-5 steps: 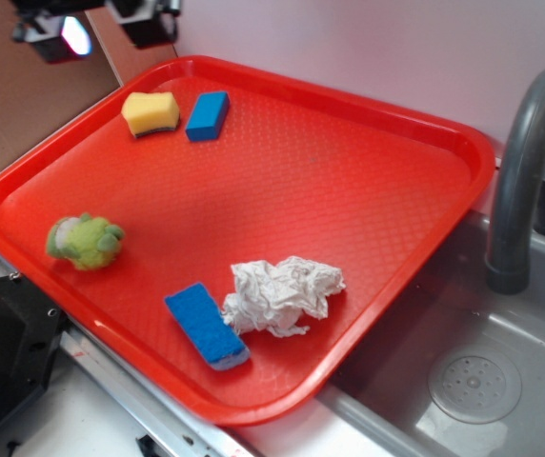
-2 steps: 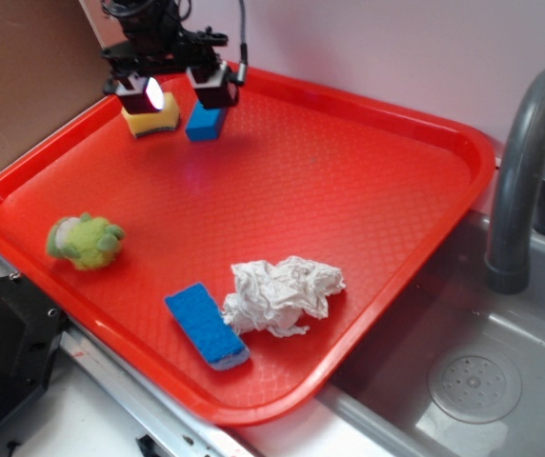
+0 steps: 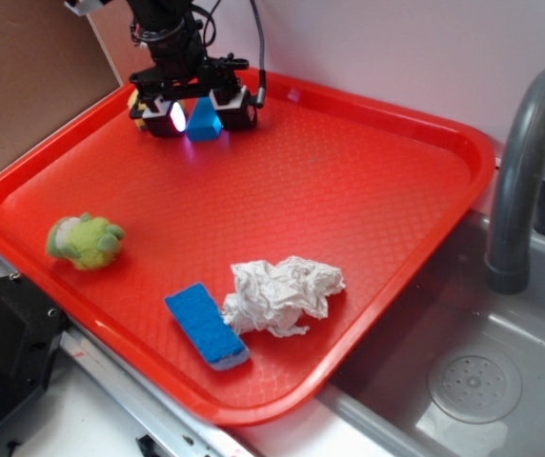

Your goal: Grab the blue block.

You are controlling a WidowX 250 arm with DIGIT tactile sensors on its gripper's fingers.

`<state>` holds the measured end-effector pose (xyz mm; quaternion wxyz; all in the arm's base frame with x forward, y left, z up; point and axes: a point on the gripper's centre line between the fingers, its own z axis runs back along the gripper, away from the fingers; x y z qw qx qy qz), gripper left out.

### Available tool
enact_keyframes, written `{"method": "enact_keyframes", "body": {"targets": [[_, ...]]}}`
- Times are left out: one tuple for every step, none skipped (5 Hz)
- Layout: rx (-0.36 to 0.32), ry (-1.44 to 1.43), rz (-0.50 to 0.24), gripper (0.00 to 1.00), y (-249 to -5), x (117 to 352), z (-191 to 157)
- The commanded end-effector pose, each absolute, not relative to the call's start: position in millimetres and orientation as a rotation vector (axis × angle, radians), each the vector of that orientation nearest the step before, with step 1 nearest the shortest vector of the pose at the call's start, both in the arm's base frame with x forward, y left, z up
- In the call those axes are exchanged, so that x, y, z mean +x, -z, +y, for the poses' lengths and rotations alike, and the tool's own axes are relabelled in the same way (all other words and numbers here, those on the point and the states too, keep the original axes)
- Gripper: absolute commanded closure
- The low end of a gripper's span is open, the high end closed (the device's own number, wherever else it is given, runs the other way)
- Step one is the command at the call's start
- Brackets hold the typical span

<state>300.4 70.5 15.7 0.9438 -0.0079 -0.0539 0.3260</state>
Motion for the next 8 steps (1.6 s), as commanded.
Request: {"method": "enact_keyframes", "body": {"targets": [[0.060, -0.654, -0.150, 1.00, -14.7, 301.9, 57.0], [0.081, -0.673, -0.142, 1.00, -14.3, 294.4, 54.6], [0.058, -0.648, -0.116, 1.00, -29.4, 283.9, 50.0], [-0.008, -0.556, -0.114, 1.00, -67.0, 273.7, 45.9], [-0.121, -0.378, -0.096, 1.00, -117.0, 253.1, 38.1], [-0.170, -0.185, -0.089, 1.00, -166.7, 225.4, 18.5], [-0.197, -0.209, -0.183, 1.00, -214.6, 194.9, 5.1], [-0.186, -0.288, -0.258, 1.00, -254.1, 175.5, 0.9]]}}
